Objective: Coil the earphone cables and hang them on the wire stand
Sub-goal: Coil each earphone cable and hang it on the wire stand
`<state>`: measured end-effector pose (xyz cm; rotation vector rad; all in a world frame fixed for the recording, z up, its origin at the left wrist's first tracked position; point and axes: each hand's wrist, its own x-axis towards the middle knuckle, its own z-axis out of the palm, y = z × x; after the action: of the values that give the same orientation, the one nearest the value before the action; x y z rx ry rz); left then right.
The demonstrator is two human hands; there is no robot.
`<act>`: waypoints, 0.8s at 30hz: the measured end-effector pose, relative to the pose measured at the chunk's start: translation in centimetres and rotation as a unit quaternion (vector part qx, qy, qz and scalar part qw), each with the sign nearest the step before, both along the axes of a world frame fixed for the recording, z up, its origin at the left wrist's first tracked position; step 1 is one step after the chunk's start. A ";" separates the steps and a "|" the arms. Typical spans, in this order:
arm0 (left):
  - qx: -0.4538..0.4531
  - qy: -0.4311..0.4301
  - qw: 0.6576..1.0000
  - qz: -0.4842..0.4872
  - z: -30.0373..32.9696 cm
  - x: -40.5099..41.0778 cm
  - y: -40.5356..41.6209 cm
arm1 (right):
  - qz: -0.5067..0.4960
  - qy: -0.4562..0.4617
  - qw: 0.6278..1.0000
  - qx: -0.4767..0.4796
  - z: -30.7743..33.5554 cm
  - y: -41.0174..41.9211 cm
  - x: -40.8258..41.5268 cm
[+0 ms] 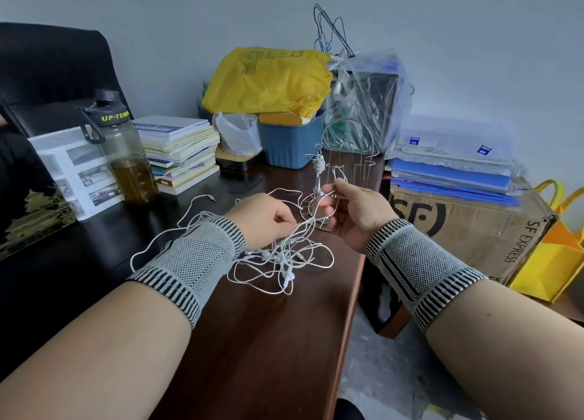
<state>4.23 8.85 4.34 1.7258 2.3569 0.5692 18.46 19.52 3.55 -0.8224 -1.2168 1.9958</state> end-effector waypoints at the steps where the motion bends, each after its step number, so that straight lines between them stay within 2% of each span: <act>1: 0.017 -0.005 1.000 -0.004 0.4 -0.2 -0.1 | -0.002 0.002 1.000 -0.001 0.1 0.0 0.0; 6: 0.114 -0.081 0.990 -0.010 2.5 -0.7 -0.7 | -0.008 0.020 1.000 -0.006 0.1 -0.1 -0.4; 10: 0.149 -0.093 0.984 -0.020 3.7 -0.8 -1.0 | -0.005 0.028 1.000 -0.012 0.3 -0.3 -0.6; 14: 0.177 -0.105 0.979 -0.018 4.2 -0.8 -1.1 | 0.054 0.006 0.999 -0.003 0.4 -0.5 -0.4; 20: 0.216 -0.123 0.968 0.024 4.0 -0.7 -0.4 | 0.153 0.018 0.987 0.049 0.5 -1.5 0.0; 24: 0.246 -0.149 0.956 0.052 4.2 -0.9 -0.4 | 0.156 -0.011 0.984 0.084 0.2 -1.6 -0.1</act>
<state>3.36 8.44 8.57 1.5394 2.2167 1.4264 18.38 17.91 3.73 -0.5999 -1.5844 2.0923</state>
